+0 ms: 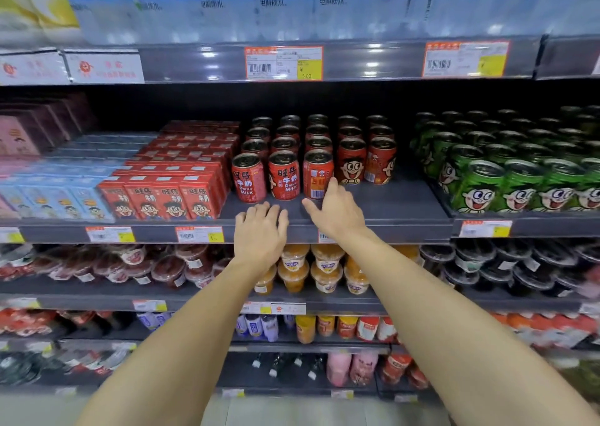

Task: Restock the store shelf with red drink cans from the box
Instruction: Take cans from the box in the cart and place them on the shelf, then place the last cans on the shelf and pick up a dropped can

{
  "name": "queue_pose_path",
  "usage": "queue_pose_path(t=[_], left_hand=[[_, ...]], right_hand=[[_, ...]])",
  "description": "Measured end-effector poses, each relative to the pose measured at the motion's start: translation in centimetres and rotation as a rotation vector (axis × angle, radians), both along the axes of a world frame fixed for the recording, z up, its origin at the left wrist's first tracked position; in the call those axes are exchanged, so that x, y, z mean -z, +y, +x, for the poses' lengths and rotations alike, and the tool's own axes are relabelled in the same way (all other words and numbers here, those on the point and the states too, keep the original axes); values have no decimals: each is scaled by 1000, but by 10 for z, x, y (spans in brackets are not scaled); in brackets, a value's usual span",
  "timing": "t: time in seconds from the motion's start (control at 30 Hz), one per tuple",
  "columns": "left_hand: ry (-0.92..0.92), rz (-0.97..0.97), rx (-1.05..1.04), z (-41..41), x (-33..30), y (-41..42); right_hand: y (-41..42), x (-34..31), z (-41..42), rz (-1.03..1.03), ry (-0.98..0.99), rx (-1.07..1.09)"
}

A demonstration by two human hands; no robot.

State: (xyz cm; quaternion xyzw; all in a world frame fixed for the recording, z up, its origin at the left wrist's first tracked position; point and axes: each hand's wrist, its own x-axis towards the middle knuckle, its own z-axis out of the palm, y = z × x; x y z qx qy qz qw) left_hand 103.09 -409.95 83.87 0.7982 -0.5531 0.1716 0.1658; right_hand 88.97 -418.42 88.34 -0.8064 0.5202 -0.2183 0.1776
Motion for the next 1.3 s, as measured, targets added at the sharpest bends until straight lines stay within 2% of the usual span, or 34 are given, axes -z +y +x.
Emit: queue_pose_path(t=[0.1, 0.2, 0.47, 0.77, 0.87, 0.93, 1.1, 1.3], left_hand=[[-48, 72, 4, -2, -6, 2], [-28, 166, -2, -3, -14, 0], [114, 233, 16, -7, -27, -1], [57, 308, 48, -44, -4, 44], [-78, 390, 57, -57, 6, 66], [-174, 441, 117, -65, 18, 88], [24, 634, 115, -94, 45, 165], [70, 717, 92, -136, 89, 266]], right_hand=[[12, 3, -5, -104, 183, -44], [17, 10, -6, -178, 279, -70], [21, 27, -8, -287, 419, -96], [75, 48, -35, -365, 482, -263], [104, 67, -49, -269, 447, -326], [126, 80, -61, -178, 497, -365], [179, 112, -88, 130, 570, -331], [265, 162, -134, 186, 712, -354]])
